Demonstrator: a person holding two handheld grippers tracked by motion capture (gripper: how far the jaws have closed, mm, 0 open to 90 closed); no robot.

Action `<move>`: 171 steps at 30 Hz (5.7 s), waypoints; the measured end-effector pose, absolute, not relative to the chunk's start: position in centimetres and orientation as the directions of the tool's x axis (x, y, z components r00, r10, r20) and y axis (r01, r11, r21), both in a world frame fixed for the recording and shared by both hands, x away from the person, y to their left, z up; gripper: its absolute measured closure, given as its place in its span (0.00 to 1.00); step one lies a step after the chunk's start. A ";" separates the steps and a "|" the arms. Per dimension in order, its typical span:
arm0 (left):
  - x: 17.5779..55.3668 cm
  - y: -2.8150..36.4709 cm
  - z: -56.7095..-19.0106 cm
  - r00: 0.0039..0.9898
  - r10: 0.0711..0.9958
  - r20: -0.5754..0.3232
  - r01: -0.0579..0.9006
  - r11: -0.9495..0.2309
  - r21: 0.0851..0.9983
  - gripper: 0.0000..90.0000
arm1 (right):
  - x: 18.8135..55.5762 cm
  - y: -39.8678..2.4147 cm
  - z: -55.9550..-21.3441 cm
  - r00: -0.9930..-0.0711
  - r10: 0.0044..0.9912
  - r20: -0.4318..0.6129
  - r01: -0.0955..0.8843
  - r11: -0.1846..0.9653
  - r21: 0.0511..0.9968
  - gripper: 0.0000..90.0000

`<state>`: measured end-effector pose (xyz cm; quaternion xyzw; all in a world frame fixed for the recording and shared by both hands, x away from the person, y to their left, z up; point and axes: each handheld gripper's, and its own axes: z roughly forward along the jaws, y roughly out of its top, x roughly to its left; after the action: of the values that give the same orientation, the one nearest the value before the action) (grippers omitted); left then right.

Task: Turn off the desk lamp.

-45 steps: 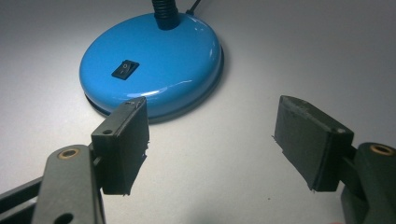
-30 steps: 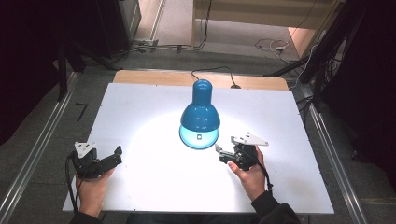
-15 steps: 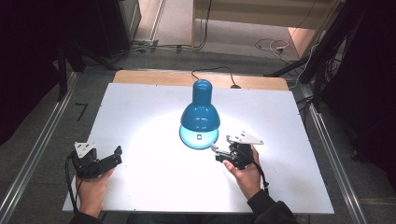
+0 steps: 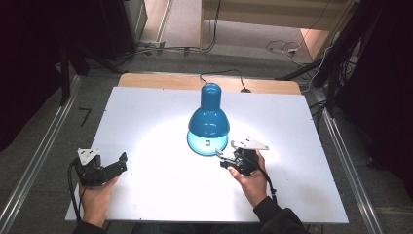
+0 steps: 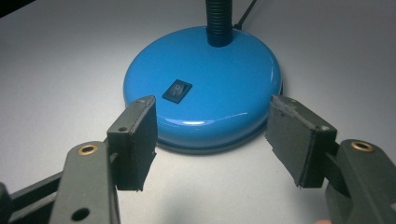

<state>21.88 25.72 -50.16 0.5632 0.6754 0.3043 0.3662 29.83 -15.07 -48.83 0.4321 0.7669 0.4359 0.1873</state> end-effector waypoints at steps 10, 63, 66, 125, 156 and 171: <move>21.9 25.7 -50.2 -0.097 0.983 -0.153 0.538 0.181 0.823 0.06 | 30.1 -14.5 -49.1 -0.570 0.816 0.094 0.497 0.252 0.830 0.46; 21.8 25.8 -50.1 -0.099 0.983 -0.154 0.533 0.183 0.826 0.07 | 31.9 -11.5 -50.7 -0.625 0.774 0.100 0.452 0.255 0.855 0.97; 21.8 25.8 -50.1 -0.097 0.983 -0.153 0.534 0.181 0.826 0.07 | 32.1 -11.5 -50.7 -0.624 0.775 0.099 0.451 0.254 0.855 0.97; 21.8 25.8 -50.1 -0.098 0.983 -0.155 0.539 0.184 0.822 0.07 | 33.9 -11.0 -51.0 -0.612 0.788 0.069 0.451 0.277 0.848 0.98; 21.8 26.0 -50.2 -0.108 0.980 -0.170 0.542 0.201 0.816 0.07 | 34.2 -15.2 -49.4 -0.566 0.810 0.151 0.497 0.189 0.847 0.73; 21.8 25.9 -50.2 -0.105 0.981 -0.166 0.542 0.196 0.817 0.07 | 33.3 -17.1 -49.4 -0.580 0.799 0.160 0.512 0.204 0.834 0.31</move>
<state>21.77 25.89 -50.23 0.5594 0.6807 0.2984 0.3672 33.30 -17.09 -49.44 0.4310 0.7603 0.4605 0.1556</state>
